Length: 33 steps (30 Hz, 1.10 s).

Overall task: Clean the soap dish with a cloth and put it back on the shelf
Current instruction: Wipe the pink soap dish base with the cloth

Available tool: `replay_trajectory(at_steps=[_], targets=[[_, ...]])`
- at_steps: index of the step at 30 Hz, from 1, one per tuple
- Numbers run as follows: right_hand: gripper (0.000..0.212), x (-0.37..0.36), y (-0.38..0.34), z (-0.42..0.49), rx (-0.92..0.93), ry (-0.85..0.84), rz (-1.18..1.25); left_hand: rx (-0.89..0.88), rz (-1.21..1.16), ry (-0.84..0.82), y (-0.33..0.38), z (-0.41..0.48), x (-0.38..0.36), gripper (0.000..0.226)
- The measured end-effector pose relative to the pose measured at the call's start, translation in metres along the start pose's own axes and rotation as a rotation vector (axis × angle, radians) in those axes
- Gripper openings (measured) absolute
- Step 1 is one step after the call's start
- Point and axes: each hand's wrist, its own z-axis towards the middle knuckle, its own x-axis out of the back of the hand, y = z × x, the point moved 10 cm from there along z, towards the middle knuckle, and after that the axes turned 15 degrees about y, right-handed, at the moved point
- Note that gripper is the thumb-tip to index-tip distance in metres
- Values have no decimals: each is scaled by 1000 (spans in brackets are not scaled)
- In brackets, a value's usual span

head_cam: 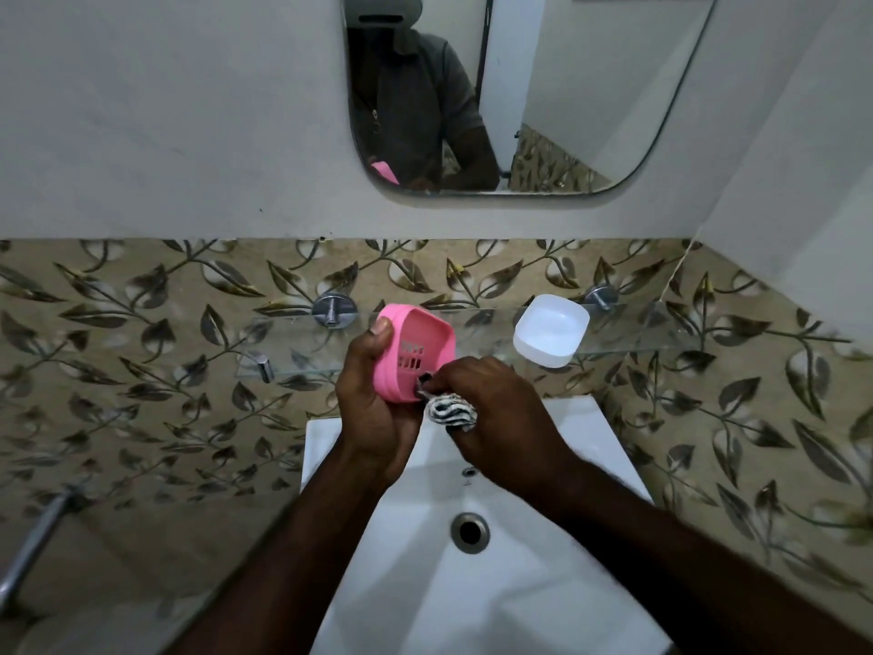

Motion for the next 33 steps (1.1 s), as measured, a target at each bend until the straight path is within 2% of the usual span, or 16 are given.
replay_trajectory(at_steps=[2, 4, 6, 8, 10, 13, 15, 16, 18, 20, 22, 24, 26, 28, 31, 33], targets=[[30, -10, 15, 0, 44, -66, -163, 9, 19, 43, -7, 0, 2, 32], [30, -9, 18, 3, -26, -34, -147, 4, 11, 66, -8, 1, 1, 31], [26, -4, 19, 6, -251, 44, 82, -26, 33, 61, -2, 3, -1, 37], [22, -3, 10, 7, -336, 75, 297, -40, 47, 44, 4, 4, -3, 44], [23, 1, -3, 9, -170, 76, 252, -23, 30, 11, 6, 5, -5, 46], [35, -6, 1, 7, 105, 3, -92, 7, 35, 3, 3, 8, -3, 45], [36, -10, 9, 6, 124, -15, -170, 11, 45, 21, 1, 9, 0, 44], [32, -11, 10, 7, 70, -7, -141, 11, 44, 37, 1, 10, 2, 45], [25, -11, 13, 8, -153, 16, 41, 1, 46, 64, 3, 11, 4, 41], [29, -16, 14, 8, -270, 11, 220, -31, 35, 78, 8, 11, 4, 37], [35, -18, 9, 6, -161, -9, 190, -22, 7, 88, 11, 11, 5, 31], [34, -21, 8, 2, 28, -32, -35, 46, 18, 90, 5, 12, 7, 29], [32, -22, 10, -3, 160, -35, -205, 133, 62, 66, -3, 13, 8, 34], [33, -21, 7, -2, 249, -9, -237, 201, 107, 16, -6, 14, 8, 41], [22, -13, 1, 3, 302, 56, -195, 275, 159, -73, -1, 15, 7, 57], [19, -6, -1, 8, 239, 87, -113, 299, 176, -170, 5, 12, 0, 74]])
